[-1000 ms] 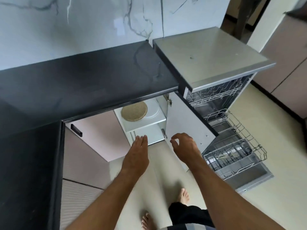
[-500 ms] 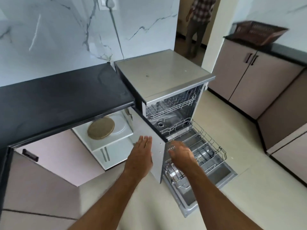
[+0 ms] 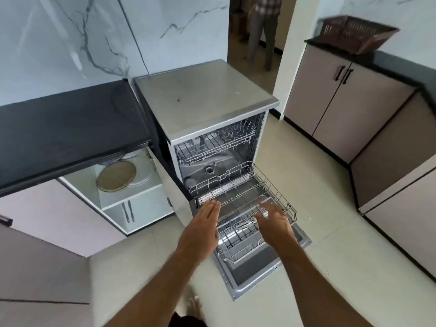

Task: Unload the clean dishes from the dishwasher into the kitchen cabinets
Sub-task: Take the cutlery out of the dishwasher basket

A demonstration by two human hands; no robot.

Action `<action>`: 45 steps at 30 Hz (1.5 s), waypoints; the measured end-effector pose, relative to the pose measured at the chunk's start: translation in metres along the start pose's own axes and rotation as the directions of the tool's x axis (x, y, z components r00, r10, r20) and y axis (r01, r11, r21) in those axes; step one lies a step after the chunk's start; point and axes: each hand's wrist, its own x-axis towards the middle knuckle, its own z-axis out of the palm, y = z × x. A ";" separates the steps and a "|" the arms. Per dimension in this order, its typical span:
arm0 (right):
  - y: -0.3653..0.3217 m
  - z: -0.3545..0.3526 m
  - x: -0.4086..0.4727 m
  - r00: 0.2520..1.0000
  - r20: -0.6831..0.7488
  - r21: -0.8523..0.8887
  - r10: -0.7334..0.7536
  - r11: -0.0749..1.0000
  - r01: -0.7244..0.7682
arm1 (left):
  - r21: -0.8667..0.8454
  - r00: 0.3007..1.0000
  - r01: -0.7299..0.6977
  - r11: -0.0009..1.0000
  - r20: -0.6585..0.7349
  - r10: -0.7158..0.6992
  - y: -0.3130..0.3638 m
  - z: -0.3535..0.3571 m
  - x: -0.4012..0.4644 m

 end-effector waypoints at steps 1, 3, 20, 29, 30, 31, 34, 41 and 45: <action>0.003 0.000 0.005 1.000 0.003 0.005 0.007 1.000 -0.007 | -0.009 1.000 0.005 1.000 0.013 -0.005 -0.001 0.004 0.005; 0.009 0.001 0.017 0.999 0.027 0.012 0.026 1.000 -0.026 | -0.020 0.999 0.017 1.000 0.040 -0.016 -0.007 0.012 0.018; 0.080 0.001 0.148 0.978 0.066 -0.010 0.198 0.980 -0.198 | -0.015 0.908 0.111 0.994 0.409 -0.095 -0.017 0.119 0.140; 0.159 0.087 0.240 0.912 0.200 0.221 0.359 0.890 -0.399 | 0.002 0.842 0.286 0.958 0.477 -0.252 -0.025 0.230 0.196; 0.170 0.100 0.249 0.906 0.212 0.200 0.368 0.891 -0.408 | 0.009 0.834 0.285 0.958 0.491 -0.252 -0.029 0.247 0.202; 0.178 0.112 0.256 0.898 0.227 0.175 0.378 0.891 -0.419 | 0.017 0.818 0.292 0.956 0.514 -0.259 -0.032 0.263 0.208; 0.201 0.146 0.277 0.872 0.263 0.182 0.413 0.866 -0.465 | 0.053 0.783 0.287 0.956 0.562 -0.266 -0.043 0.310 0.227; 0.249 0.237 0.316 0.763 0.300 0.299 0.572 0.704 -0.645 | 0.075 0.714 0.353 0.932 0.622 -0.321 -0.092 0.408 0.248; 0.274 0.282 0.335 0.735 0.298 0.268 0.609 0.685 -0.677 | 0.008 0.715 0.441 0.897 0.600 -0.357 -0.120 0.449 0.249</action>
